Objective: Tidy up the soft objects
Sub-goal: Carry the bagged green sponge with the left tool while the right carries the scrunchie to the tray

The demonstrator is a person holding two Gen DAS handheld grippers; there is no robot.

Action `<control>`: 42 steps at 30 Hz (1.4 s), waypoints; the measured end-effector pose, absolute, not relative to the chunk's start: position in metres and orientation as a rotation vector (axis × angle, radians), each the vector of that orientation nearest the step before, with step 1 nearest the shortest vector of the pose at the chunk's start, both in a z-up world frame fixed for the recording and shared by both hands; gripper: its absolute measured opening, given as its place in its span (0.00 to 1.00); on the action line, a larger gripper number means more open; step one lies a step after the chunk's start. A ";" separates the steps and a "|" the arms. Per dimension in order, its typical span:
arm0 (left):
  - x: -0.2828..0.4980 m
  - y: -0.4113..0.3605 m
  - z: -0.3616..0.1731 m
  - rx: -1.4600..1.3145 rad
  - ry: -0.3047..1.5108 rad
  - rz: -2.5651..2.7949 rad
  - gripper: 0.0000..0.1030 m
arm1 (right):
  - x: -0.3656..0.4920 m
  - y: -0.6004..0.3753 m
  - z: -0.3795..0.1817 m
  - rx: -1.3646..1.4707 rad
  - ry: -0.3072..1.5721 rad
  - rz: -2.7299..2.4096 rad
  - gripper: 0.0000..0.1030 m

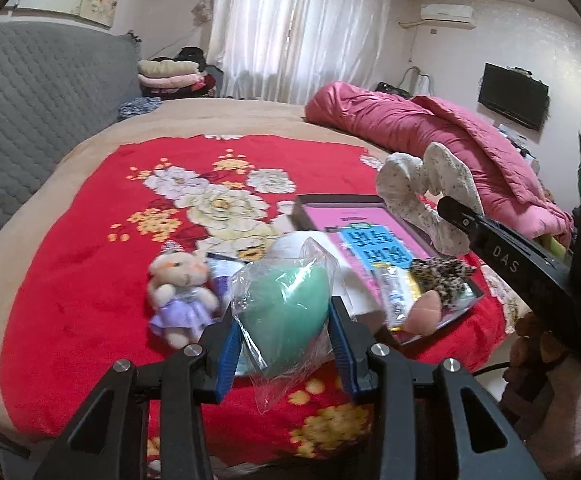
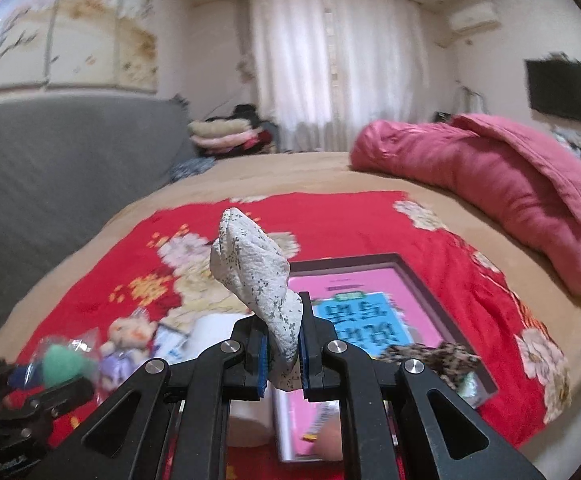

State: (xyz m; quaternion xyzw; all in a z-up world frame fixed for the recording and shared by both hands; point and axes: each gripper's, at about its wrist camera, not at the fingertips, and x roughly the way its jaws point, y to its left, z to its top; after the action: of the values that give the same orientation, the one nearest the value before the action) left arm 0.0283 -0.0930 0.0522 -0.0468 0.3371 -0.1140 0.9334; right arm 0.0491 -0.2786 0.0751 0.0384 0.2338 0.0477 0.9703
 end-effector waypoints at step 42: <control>0.127 -0.247 -0.009 0.094 0.934 -0.360 0.41 | 0.089 -0.361 0.015 0.286 0.645 0.046 0.14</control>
State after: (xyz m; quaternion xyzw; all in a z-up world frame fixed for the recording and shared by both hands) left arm 0.1271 -0.2472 -0.0089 0.0451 0.4476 -0.1726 0.8763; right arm 0.0886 -0.3613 0.0147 0.1400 0.3156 0.0227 0.9382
